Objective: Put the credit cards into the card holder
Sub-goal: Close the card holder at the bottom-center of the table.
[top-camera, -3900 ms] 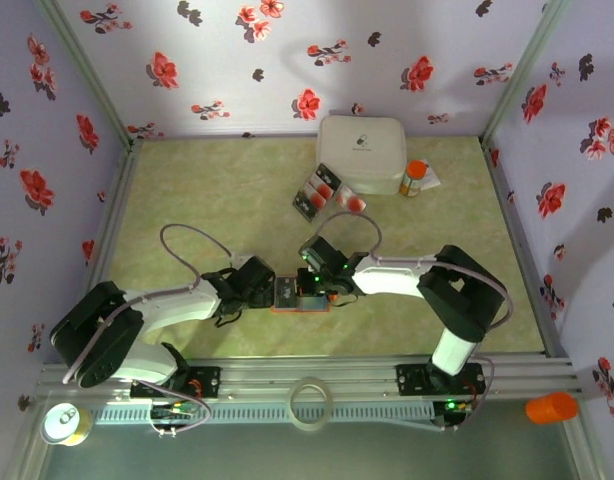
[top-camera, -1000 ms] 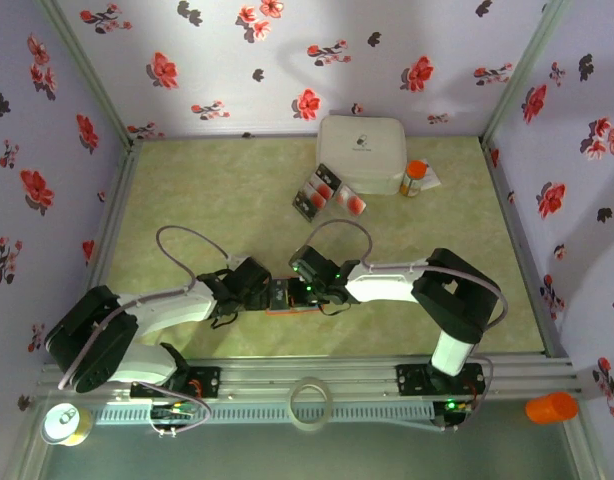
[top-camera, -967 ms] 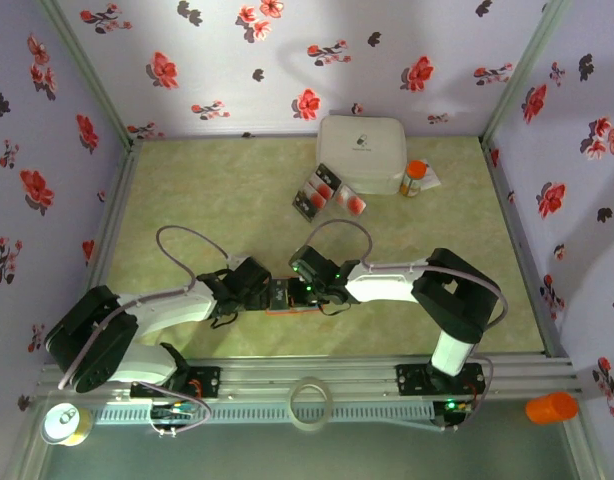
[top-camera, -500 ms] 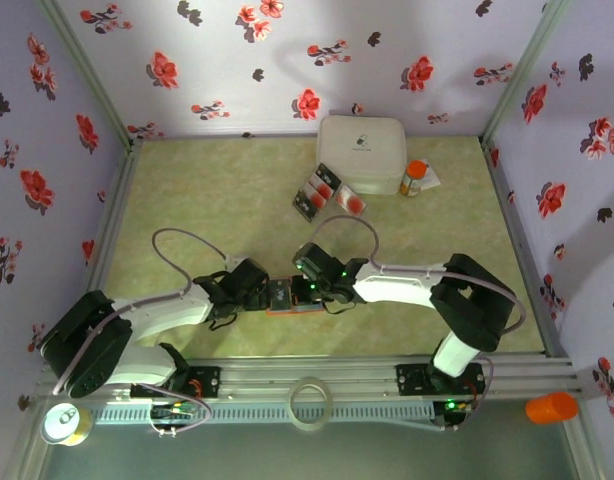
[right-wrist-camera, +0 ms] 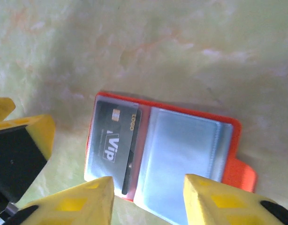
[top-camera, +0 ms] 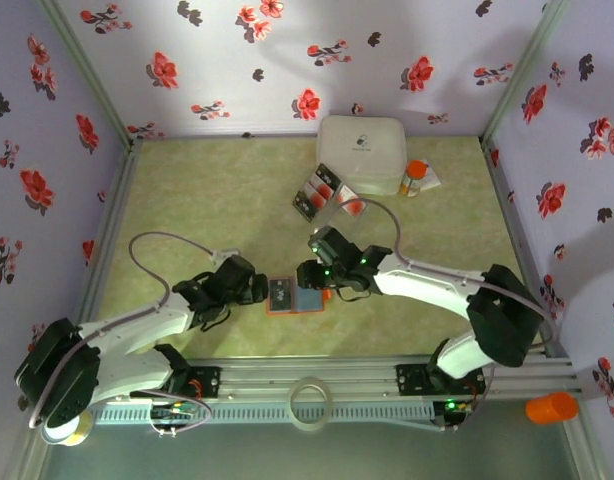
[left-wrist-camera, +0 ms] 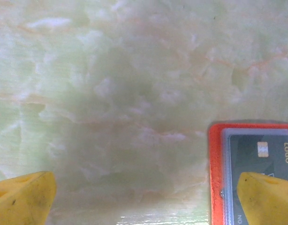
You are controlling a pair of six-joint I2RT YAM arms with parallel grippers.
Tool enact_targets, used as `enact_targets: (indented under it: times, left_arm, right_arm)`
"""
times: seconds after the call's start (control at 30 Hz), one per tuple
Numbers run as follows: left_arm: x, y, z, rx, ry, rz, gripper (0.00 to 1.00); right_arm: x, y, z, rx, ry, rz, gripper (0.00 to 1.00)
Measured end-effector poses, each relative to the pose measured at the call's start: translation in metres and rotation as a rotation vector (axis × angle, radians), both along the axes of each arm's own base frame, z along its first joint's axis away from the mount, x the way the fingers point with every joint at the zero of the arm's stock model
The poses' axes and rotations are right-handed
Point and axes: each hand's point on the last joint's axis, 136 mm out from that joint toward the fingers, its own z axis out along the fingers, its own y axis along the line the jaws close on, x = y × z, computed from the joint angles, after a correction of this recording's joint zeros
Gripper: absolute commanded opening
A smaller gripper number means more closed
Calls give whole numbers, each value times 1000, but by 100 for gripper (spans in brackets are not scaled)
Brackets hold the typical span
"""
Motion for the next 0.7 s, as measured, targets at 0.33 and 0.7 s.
enact_targets:
  times: [0.33, 0.7]
  left_arm:
    - [5, -4, 12, -42, -31, -16, 100]
    - [4, -58, 20, -69, -30, -145, 100]
  right_arm:
    - [14, -34, 7, -29, -42, -69, 19]
    - [14, -28, -32, -76, 51, -21, 0]
